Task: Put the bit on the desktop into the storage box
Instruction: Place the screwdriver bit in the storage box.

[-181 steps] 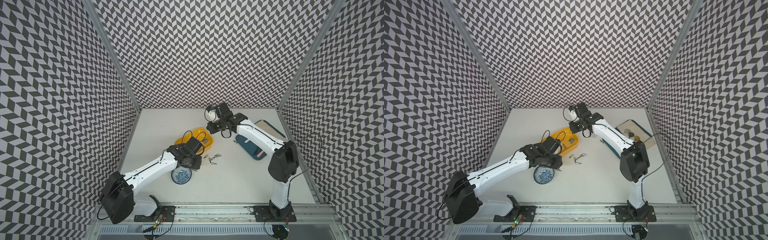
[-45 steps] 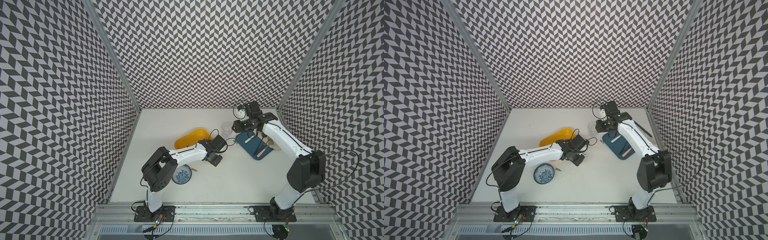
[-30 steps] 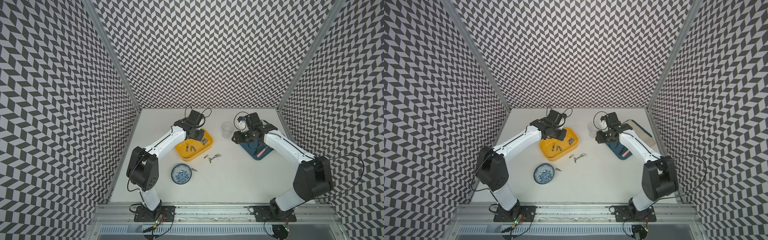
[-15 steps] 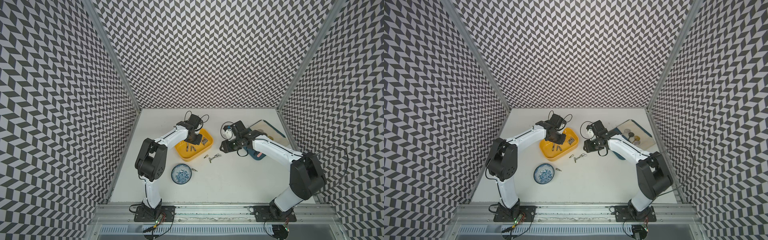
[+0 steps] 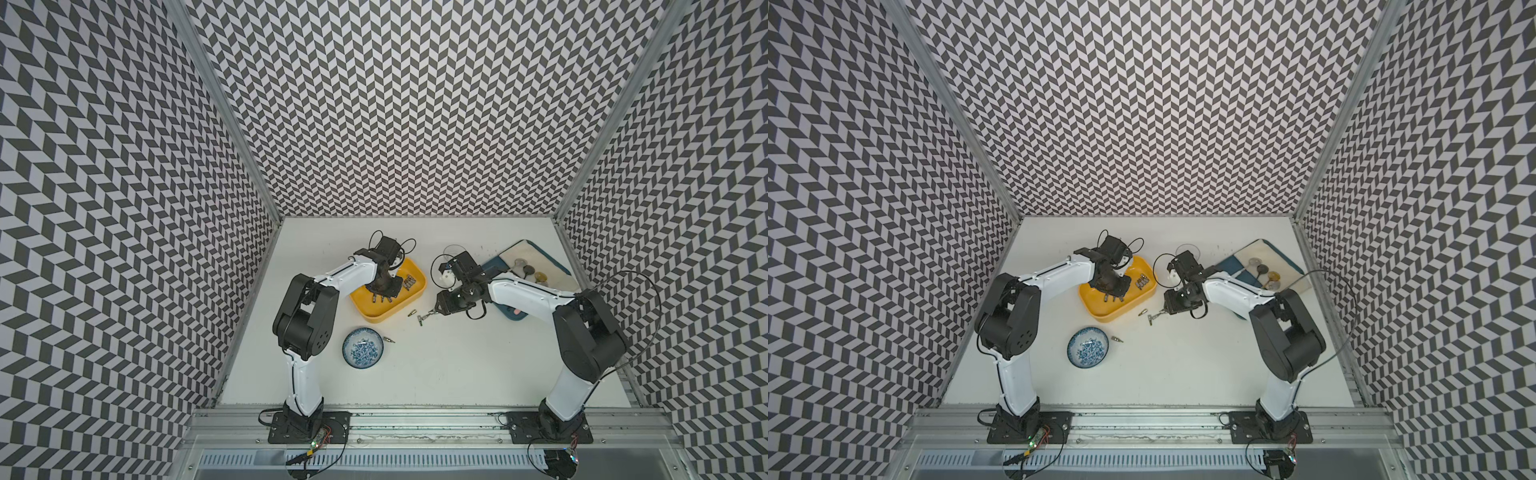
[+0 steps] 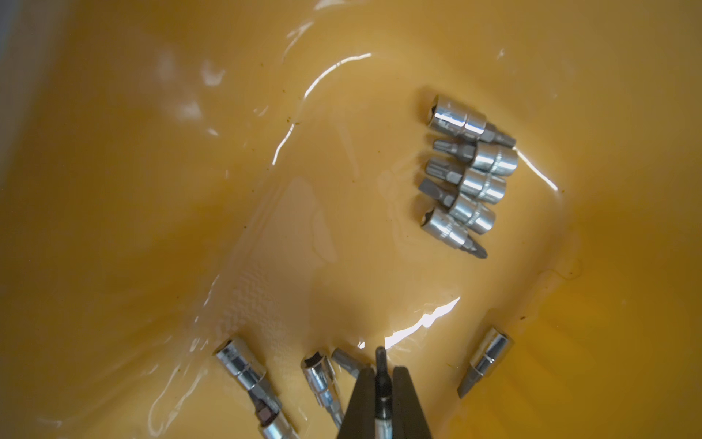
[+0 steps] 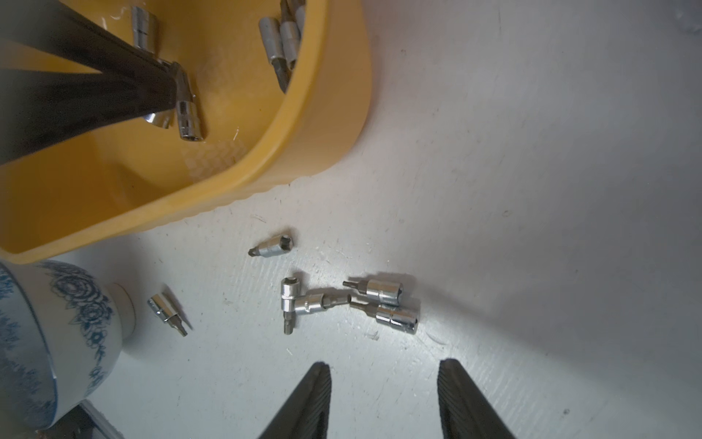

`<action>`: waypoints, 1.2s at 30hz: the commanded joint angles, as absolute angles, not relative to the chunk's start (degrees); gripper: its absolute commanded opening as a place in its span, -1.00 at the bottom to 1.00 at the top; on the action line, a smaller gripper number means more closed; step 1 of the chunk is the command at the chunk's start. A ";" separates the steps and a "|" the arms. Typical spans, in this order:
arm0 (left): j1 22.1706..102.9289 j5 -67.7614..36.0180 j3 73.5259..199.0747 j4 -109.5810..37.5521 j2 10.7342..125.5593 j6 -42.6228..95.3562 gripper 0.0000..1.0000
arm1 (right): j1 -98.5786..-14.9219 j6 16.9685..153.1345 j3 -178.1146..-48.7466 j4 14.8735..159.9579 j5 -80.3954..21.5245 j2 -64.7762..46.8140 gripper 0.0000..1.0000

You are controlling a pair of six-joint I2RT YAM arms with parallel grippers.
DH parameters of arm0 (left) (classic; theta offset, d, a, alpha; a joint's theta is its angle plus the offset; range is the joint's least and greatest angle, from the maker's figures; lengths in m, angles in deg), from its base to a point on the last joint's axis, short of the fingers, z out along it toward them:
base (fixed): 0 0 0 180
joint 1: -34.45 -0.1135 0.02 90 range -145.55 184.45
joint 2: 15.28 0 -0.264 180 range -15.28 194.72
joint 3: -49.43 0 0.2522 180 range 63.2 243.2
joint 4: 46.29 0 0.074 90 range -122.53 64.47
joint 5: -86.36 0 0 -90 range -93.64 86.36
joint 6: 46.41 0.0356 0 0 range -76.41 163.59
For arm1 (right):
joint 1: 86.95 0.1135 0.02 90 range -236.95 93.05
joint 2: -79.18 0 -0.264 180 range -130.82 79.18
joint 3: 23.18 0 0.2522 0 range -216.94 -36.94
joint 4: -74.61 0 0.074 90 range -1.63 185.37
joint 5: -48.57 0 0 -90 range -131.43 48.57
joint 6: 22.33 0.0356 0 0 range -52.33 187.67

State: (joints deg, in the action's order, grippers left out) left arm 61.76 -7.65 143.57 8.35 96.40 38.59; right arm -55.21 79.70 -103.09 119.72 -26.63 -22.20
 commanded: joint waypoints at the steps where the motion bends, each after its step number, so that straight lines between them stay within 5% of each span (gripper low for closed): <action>1: 61.39 -8.38 142.83 6.79 97.10 38.84 -0.86 | -54.87 78.33 -103.84 115.73 -26.76 -23.74 0.00; 36: 59.75 -6.44 145.87 4.99 100.59 37.08 -0.68 | -53.64 74.17 -105.17 116.41 -25.43 -29.07 -0.02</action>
